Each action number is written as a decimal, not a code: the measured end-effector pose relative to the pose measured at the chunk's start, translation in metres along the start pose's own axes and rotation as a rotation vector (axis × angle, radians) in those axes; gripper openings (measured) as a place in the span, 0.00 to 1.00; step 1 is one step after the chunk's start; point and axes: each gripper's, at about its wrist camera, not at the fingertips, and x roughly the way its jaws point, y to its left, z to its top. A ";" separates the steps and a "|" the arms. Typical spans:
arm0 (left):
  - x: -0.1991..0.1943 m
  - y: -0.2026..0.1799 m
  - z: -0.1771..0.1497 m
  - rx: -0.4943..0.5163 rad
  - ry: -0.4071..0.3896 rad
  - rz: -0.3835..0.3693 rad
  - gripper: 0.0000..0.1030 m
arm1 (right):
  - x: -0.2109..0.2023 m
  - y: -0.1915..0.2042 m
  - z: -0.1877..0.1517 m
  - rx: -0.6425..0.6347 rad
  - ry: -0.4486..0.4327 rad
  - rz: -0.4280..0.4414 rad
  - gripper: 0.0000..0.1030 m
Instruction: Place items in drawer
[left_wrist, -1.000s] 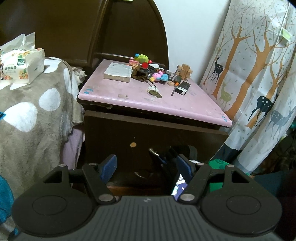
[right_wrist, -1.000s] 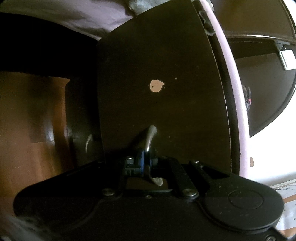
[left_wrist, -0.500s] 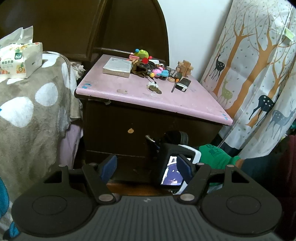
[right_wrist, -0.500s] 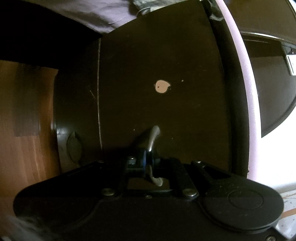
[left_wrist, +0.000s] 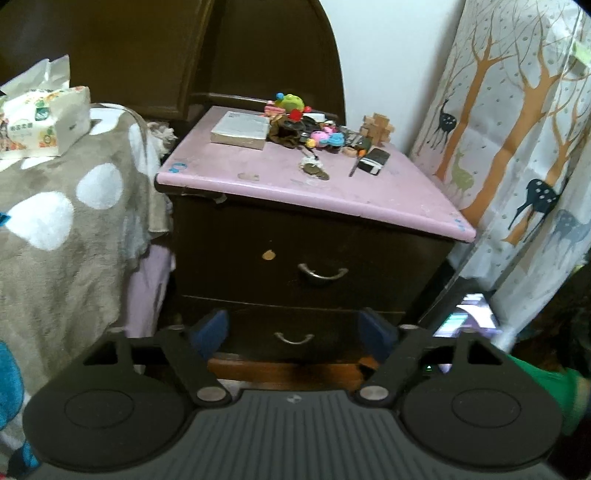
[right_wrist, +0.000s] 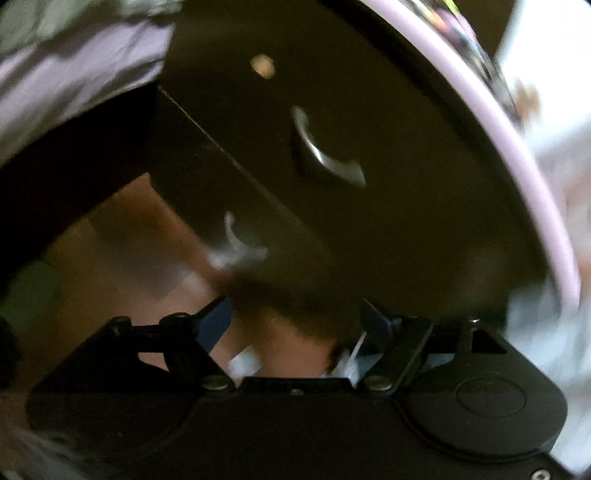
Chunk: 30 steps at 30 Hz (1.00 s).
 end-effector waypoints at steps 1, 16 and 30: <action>0.000 -0.001 -0.001 0.000 0.003 0.004 0.83 | -0.009 -0.006 -0.008 0.058 0.004 0.023 0.79; -0.040 -0.051 0.000 0.026 -0.029 0.033 0.89 | -0.170 -0.050 -0.099 0.566 -0.131 0.203 0.97; -0.119 -0.096 -0.015 0.055 -0.087 0.059 0.89 | -0.276 -0.065 -0.128 0.648 -0.278 0.123 0.97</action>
